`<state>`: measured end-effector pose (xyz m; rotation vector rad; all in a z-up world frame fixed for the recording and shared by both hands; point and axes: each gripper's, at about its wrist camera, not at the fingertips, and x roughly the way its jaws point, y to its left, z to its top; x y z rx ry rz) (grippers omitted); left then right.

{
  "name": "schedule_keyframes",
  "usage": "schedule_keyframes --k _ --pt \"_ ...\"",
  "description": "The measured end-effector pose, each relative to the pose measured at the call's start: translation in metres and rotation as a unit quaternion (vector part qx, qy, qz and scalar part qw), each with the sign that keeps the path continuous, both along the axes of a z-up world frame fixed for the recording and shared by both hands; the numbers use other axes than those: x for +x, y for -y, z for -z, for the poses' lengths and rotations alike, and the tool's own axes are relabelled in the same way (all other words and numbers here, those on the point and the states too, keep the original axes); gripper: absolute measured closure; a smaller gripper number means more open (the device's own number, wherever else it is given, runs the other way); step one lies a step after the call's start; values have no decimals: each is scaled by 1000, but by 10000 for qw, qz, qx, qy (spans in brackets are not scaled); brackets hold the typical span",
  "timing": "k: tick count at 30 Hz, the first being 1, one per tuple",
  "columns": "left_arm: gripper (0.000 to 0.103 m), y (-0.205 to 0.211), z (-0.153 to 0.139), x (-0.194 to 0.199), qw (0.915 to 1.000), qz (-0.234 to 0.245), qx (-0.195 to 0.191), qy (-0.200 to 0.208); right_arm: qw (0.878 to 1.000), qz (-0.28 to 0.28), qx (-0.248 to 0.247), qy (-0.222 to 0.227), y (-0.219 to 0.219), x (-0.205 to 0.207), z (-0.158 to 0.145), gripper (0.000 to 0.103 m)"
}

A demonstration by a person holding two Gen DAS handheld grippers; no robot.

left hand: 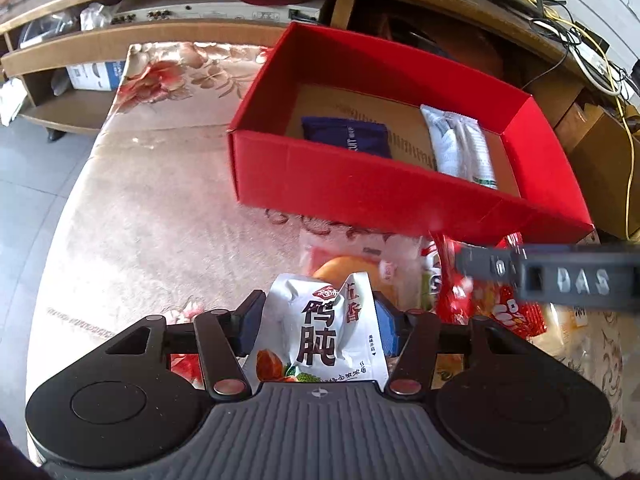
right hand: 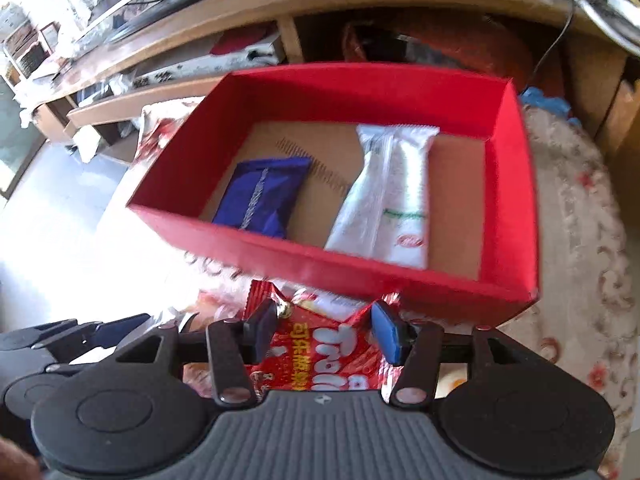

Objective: Organize snacks
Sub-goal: 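Lift both held packets off the table toward the red box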

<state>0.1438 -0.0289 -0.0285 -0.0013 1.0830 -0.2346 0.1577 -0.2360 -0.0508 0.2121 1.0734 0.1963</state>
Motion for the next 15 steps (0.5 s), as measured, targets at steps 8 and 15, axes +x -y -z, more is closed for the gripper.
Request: schedule_keyframes --k 8,15 --pt "40 -14 0 -1 10000 35 -49 -48 9954 -646 304 -635 -15 -49 1 51" --pt "39 -23 -2 -1 9999 -26 -155 -41 9935 111 863 -729 8 -80 0 51"
